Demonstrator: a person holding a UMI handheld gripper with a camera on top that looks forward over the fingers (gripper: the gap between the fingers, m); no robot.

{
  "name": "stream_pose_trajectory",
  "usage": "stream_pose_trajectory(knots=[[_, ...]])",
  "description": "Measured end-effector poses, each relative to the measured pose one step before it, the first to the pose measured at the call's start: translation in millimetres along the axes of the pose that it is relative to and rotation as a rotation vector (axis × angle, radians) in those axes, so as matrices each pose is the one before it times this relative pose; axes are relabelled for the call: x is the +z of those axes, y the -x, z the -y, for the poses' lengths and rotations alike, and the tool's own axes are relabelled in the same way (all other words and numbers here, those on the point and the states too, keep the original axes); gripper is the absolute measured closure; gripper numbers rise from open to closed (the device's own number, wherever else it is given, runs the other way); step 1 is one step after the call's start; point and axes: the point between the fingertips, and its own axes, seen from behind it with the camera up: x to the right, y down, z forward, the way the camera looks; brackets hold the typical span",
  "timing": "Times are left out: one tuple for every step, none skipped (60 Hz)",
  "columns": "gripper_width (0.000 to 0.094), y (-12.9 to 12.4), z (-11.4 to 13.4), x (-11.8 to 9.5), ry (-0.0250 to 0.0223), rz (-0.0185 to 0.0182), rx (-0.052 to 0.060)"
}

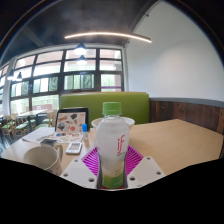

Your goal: Pour water

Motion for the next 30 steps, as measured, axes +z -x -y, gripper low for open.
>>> stream_pose_trajectory(knots=[[0.0651, 0.25, -0.09, -0.01, -0.0002, 0.00171, 0.0024], [0.0651, 0.21, 0.26, 0.25, -0.00118, 0.00054, 0.0023], [0.0651, -0.13, 0.49, 0.18, -0.00168, -0.00081, 0.0018], [0.0651, -0.02, 0.2, 0.23, -0.00105, -0.00109, 0.0004], [0.065, -4.28, 5.47, 0.79, -0.00014, 0.00011, -0.0012], [0.065, 3.02, -5.53, -2.49, -0.00031, -0.00155, -0.0004], [0.0651, 0.19, -0.43, 0.32, 0.00108, 0.00075, -0.0023], [0.0649, -0.09, 0.1, 0.81, 0.00073, -0.00033, -0.0024], [0.0644, -0.13, 0.15, 0.73, 0.00092, -0.0009, -0.0025], [0.0645, 0.09, 0.31, 0.9, 0.0006, -0.00051, -0.0025], [0.0625, 0.5, -0.02, 0.77, 0.00147, -0.00036, -0.0022], [0.0612, 1.09, -0.33, 0.12, 0.0002, 0.00101, -0.0024], [0.0607, 0.51, 0.11, 0.08, -0.00155, -0.00075, -0.0028], [0.0584, 0.22, -0.01, -0.11, -0.00016, 0.0007, -0.0025], [0.0565, 0.13, 0.29, -0.22, -0.00274, -0.00091, -0.0014], [0.0547, -0.09, 0.42, -0.27, -0.00291, -0.00046, 0.0007], [0.0518, -2.02, 0.56, -2.96, 0.00017, -0.00304, 0.0017], [0.0489, -0.18, -0.16, -0.37, 0.00002, -0.0011, 0.0034], [0.0469, -0.2, -0.6, -0.16, 0.00239, -0.00078, 0.0027], [0.0436, -0.81, -1.37, -0.72, 0.00684, -0.0029, 0.002], [0.0393, -1.79, -3.05, -0.54, 0.01387, -0.00652, 0.0039], [0.0345, -0.04, -2.17, 5.61, 0.01624, 0.00059, 0.0013], [0.0231, -1.5, -3.65, -9.44, 0.01558, -0.00078, -0.0019], [0.0154, -0.71, -1.8, -2.2, 0.00957, -0.00022, 0.0018], [0.0077, -0.43, 0.43, -2.38, 0.00014, 0.00064, 0.0003], [0.0085, -0.22, 0.34, -3.05, -0.00167, -0.00012, 0.0016], [0.0117, -1.41, 3.95, -3.12, -0.01638, -0.00499, 0.0], [0.0131, -1.4, 1.83, -4.13, -0.00728, -0.00479, 0.0], [0.0133, -0.66, 2.85, -1.07, -0.00618, -0.00841, 0.0012], [0.0134, -1.92, 2.92, -14.38, -0.00488, -0.01017, 0.0008]])
